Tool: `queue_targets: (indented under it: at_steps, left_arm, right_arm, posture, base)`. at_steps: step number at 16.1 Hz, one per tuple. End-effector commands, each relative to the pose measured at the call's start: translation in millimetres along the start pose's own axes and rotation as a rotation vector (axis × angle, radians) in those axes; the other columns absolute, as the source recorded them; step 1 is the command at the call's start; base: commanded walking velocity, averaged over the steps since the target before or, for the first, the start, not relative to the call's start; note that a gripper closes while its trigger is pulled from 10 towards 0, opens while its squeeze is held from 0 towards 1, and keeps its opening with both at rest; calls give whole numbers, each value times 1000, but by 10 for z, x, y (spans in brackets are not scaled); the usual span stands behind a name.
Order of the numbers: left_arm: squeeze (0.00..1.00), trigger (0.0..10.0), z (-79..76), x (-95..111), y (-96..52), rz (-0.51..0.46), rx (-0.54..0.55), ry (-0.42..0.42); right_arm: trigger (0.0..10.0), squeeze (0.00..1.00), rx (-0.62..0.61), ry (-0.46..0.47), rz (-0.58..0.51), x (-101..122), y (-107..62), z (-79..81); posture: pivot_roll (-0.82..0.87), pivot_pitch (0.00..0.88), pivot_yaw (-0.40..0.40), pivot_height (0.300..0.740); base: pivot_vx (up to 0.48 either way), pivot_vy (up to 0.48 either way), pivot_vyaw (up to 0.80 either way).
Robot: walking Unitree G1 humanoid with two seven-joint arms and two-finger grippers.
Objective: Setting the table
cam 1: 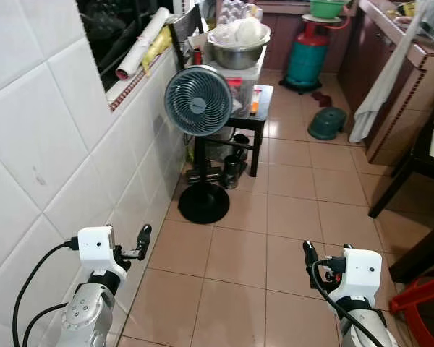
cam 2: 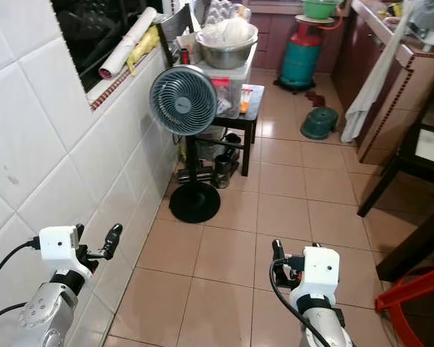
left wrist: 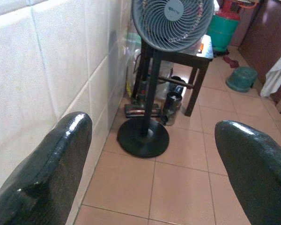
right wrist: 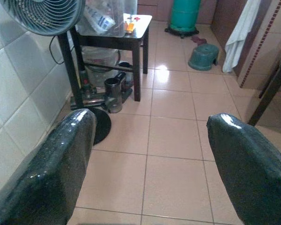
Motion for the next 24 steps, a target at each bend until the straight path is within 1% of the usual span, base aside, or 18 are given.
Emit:
queue_targets:
  at_steps: [1, 3, 5, 6, 7, 8, 9, 10, 12, 13, 14, 15, 16, 18, 19, 20, 21, 24]
  left_arm:
    - [0, 10000, 8, -15, 7, 17, -3, 6]
    - [0, 10000, 5, -24, 0, 17, -11, -6]
    - [0, 10000, 14, -25, -9, 8, -6, 2]
    - [0, 10000, 39, -7, -16, -13, 13, 18]
    - [0, 10000, 86, 37, -30, -71, 59, 40]
    - [0, 10000, 133, 52, -60, -107, 96, 69]
    - [0, 10000, 109, -52, -72, -3, 62, 37]
    - [0, 10000, 74, -93, -72, 42, 26, 17]
    - [0, 10000, 30, -64, -38, 15, -11, 22]
    - [0, 10000, 16, -95, -39, 40, -30, -11]
    - [0, 10000, 13, -110, -46, 36, -34, -18]
    - [0, 10000, 17, -116, -51, 33, -28, -25]
    - [0, 10000, 54, -134, -67, 57, 3, -20]
    - [0, 10000, 57, -173, -44, 82, -3, -53]
    - [0, 10000, 46, -196, -37, 106, -13, -19]
    - [0, 10000, 40, -199, -32, 117, -21, 41]
    - [0, 10000, 27, -129, -22, 94, -29, 47]
    - [0, 10000, 16, -79, 6, 67, -30, 18]
  right_arm:
    - [10000, 1000, 2, 6, -13, 52, -1, 2]
    - [10000, 1000, -11, 14, -12, 62, 3, -19]
    - [10000, 1000, -14, 50, 17, 38, 7, -30]
    - [10000, 1000, 1, 44, 19, 55, 1, -15]
    - [10000, 0, 1, 35, 36, 43, -1, -13]
    - [10000, 0, -9, 29, 39, 40, -3, -15]
    - [10000, 0, -7, -13, 42, 40, 1, -3]
    - [10000, 0, 0, -25, 46, 34, 3, 14]
    - [10000, 0, 36, -28, 33, 19, -14, 75]
    - [10000, 0, 15, -26, 34, 24, -10, 45]
    - [10000, 0, 23, 6, 44, 32, -18, 41]
    - [10000, 0, 26, 38, 46, 38, -27, 45]
    - [10000, 0, 25, 7, 52, 29, -37, 53]
    - [10000, 0, 32, 30, 74, -12, -27, 95]
    - [10000, 0, 18, 34, 75, -21, -19, 90]
    - [10000, 0, 14, 35, 72, -19, -16, 81]
    - [10000, 0, 14, 30, 75, -20, -19, 71]
    - [10000, 0, 9, 22, 75, -14, 0, 62]
  posture:
    - [-6, 0, 20, 740]
    - [-4, 0, 14, 740]
    - [-2, 0, 8, 740]
    - [1, 0, 4, 740]
    - [1, 0, 4, 740]
    - [1, 0, 4, 740]
    - [0, 0, 5, 740]
    - [1, 0, 5, 740]
    - [0, 0, 9, 740]
    - [-2, 0, 12, 740]
    - [-3, 0, 16, 740]
    - [-3, 0, 16, 740]
    - [-5, 0, 20, 740]
    - [-5, 0, 23, 740]
    - [-6, 0, 24, 740]
    - [-6, 0, 24, 740]
    - [-6, 0, 24, 740]
    - [-5, 0, 20, 740]
  base:
    - [0, 0, 0]
    - [0, 0, 0]
    - [0, 0, 0]
    - [0, 0, 0]
    - [0, 0, 0]
    - [0, 0, 0]
    - [0, 0, 0]
    - [0, 0, 0]
    - [0, 0, 0]
    - [0, 0, 0]
    - [0, 0, 0]
    - [0, 0, 0]
    - [0, 0, 0]
    - [0, 0, 0]
    - [0, 0, -788]
    - [0, 0, -800]
    - [0, 0, -800]
    - [0, 0, -800]
Point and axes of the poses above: a point about 5 cm out from each wrist's last joint towards the gripper, its own y axis pointing out of the wrist towards the gripper, its own x axis along the axis of the wrist's last joint, z = x × y, the point moved 2 cm from there along y, pointing out of the wrist towards the gripper, and after that the axes turned 14 degrees about y, right-handed, at the moved point
